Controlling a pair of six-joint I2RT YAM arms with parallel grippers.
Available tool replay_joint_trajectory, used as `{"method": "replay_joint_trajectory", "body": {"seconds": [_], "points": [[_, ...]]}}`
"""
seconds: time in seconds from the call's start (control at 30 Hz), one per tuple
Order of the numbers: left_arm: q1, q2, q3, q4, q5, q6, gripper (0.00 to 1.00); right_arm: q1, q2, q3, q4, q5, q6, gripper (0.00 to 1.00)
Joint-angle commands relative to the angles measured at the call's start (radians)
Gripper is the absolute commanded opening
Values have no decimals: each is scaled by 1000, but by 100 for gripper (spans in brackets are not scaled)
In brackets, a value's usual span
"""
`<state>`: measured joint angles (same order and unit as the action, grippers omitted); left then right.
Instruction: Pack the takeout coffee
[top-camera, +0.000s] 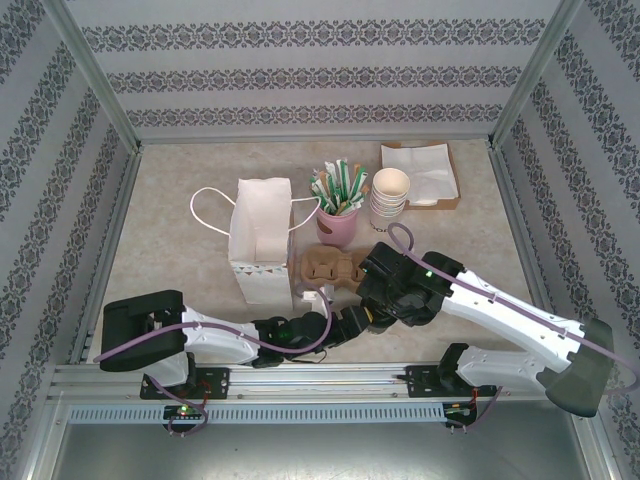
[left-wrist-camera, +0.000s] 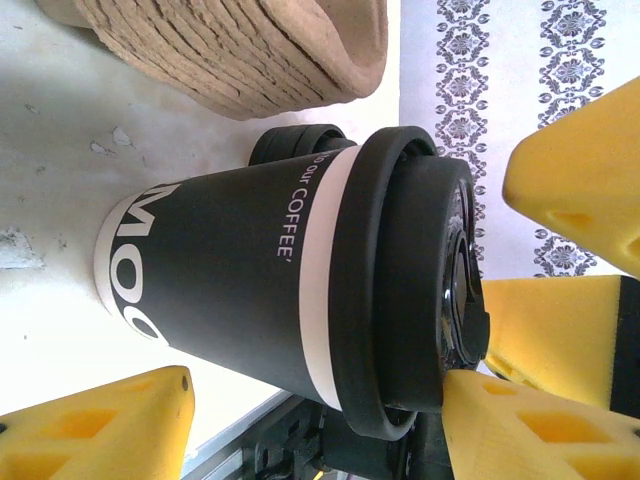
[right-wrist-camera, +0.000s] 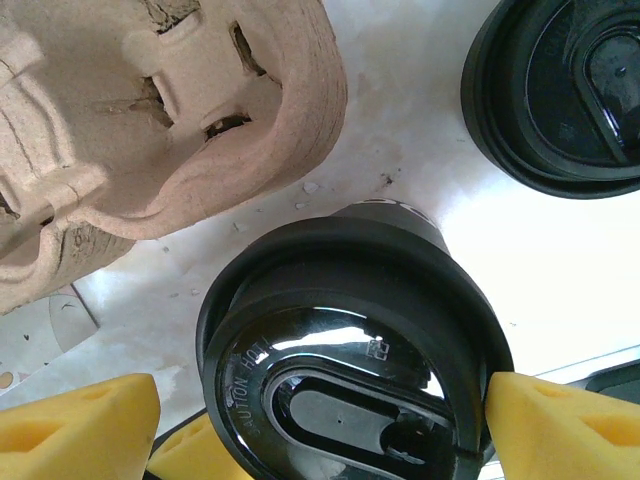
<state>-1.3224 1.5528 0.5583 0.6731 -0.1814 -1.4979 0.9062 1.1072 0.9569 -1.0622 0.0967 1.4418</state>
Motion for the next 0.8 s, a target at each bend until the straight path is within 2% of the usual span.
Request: {"method": "replay_joint_trajectory", "body": {"seconds": [0.0, 0.17, 0.33, 0.53, 0.77], "points": [[-12, 0, 23, -117, -12, 1, 67, 11, -16, 12, -5, 28, 10, 85], [-12, -5, 51, -79, 5, 34, 69, 11, -23, 18, -9, 34, -1, 85], [-10, -35, 116, -126, 25, 98, 72, 11, -36, 38, -17, 39, -28, 86], [-5, -102, 142, -235, 10, 136, 73, 10, -74, 63, -20, 72, -47, 88], [-5, -234, 128, -485, 11, 154, 74, 1, -102, 111, -52, 114, -115, 89]]}}
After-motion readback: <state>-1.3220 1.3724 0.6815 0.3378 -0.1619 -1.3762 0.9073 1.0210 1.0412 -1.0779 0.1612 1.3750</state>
